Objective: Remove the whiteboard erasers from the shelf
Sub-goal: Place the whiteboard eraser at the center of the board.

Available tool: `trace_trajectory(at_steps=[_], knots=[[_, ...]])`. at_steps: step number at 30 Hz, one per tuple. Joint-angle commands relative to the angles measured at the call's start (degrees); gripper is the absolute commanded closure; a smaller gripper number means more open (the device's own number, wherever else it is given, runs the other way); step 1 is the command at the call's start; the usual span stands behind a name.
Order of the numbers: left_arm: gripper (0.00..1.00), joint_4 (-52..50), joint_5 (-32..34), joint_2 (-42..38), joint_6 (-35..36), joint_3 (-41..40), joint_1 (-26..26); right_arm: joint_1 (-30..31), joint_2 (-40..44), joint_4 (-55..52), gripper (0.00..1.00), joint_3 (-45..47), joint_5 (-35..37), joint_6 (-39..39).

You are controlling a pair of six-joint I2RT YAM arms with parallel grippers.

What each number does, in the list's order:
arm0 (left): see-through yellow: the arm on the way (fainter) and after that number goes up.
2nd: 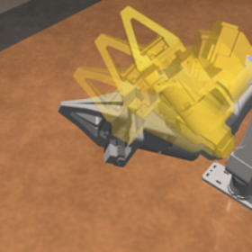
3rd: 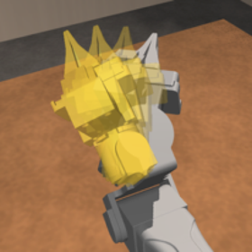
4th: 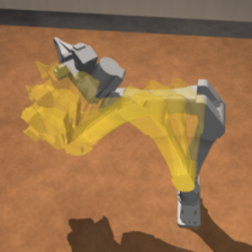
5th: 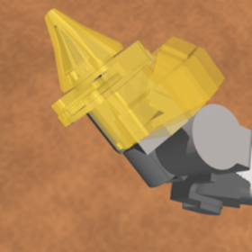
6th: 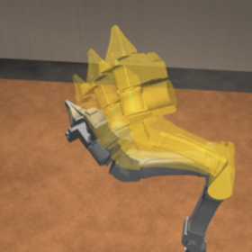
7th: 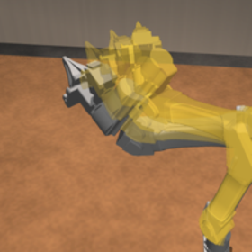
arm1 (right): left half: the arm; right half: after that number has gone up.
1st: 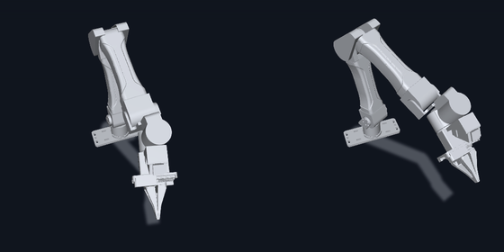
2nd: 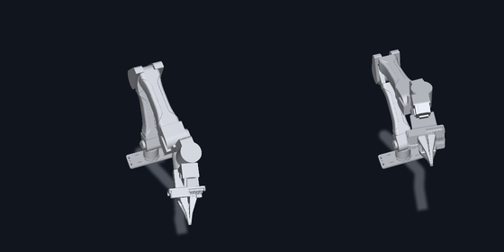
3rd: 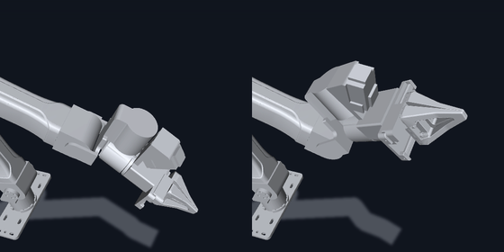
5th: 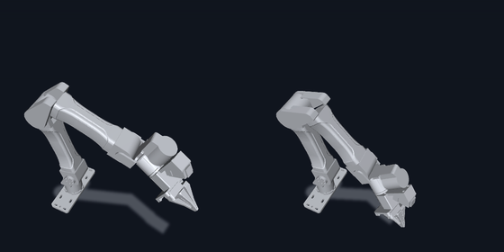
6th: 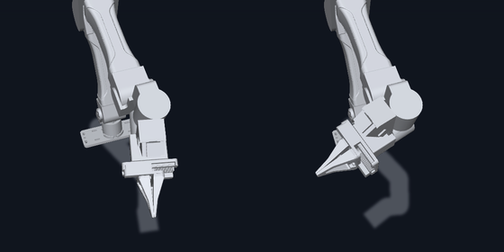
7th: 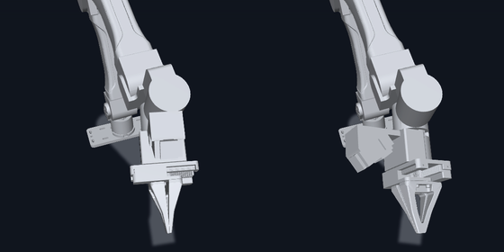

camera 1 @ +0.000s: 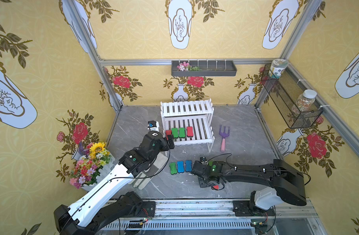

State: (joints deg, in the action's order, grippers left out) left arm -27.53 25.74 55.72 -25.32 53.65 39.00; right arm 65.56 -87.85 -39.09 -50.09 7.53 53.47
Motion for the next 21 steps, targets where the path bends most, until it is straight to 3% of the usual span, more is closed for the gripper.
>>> trace_trajectory(at_steps=[1, 21], knots=[[0.01, 0.65, 0.44, 0.43, 0.16, -0.03, -0.07, -0.13, -0.64, -0.43, 0.59, -0.79, 0.65, -1.61], [0.01, 0.39, 0.19, 1.28, -0.22, 0.23, -0.07, 0.73, 1.29, -1.15, 0.49, -0.73, 3.14, -2.32]])
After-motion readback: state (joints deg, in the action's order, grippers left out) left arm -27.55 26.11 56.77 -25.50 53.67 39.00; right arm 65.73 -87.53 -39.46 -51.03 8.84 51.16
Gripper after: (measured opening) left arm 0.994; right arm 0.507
